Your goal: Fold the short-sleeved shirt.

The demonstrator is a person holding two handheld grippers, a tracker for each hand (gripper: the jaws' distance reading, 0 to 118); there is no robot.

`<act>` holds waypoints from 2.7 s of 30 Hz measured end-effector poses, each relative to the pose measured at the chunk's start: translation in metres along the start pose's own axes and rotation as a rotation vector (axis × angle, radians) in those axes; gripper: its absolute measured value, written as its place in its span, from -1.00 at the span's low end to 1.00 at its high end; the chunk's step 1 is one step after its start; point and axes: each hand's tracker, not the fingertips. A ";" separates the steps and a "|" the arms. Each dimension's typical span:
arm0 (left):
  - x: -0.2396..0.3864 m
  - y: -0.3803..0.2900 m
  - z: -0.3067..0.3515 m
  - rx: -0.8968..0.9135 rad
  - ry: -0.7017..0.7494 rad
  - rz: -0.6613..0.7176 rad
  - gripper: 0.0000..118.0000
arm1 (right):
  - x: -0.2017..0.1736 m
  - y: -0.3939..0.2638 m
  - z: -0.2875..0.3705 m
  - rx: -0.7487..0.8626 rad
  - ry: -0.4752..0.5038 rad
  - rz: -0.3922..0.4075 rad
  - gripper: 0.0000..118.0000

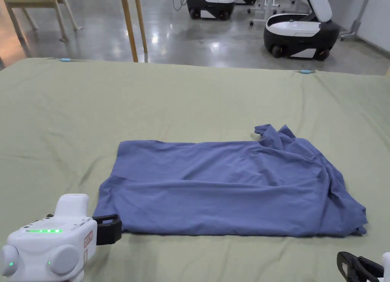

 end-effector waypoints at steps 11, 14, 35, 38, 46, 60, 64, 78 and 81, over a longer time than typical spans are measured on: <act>0.027 0.022 -0.002 -0.123 -0.094 -0.072 -0.53 | 0.080 0.036 -0.090 -0.111 -0.155 -0.103 0.59; 0.027 0.029 0.003 -0.118 -0.060 -0.106 -0.92 | 0.098 0.042 -0.129 -0.121 -0.178 -0.094 1.00; -0.013 0.028 0.109 0.027 -0.168 -0.085 -0.92 | 0.082 0.063 0.022 -0.025 -0.057 -0.110 -0.83; -0.025 0.007 0.116 0.005 -0.184 -0.063 -0.92 | 0.079 0.033 0.030 -0.069 -0.059 -0.135 -0.83; -0.029 -0.052 0.093 -0.037 -0.159 0.000 -0.71 | 0.075 -0.031 0.005 -0.147 -0.111 -0.192 -0.75; 0.054 0.003 0.141 0.453 -0.144 -0.146 0.60 | -0.052 0.064 0.011 0.270 0.024 0.078 0.12; 0.054 0.013 0.119 0.330 -0.214 -0.122 -1.00 | -0.071 0.068 -0.002 0.279 0.001 0.103 -0.98; 0.031 0.093 -0.005 0.062 -0.114 -0.187 0.94 | -0.038 0.090 -0.053 0.177 0.039 0.059 -0.98; 0.029 0.138 -0.061 0.047 -0.115 -0.169 0.97 | -0.022 0.097 -0.067 0.147 0.019 0.052 -0.98</act>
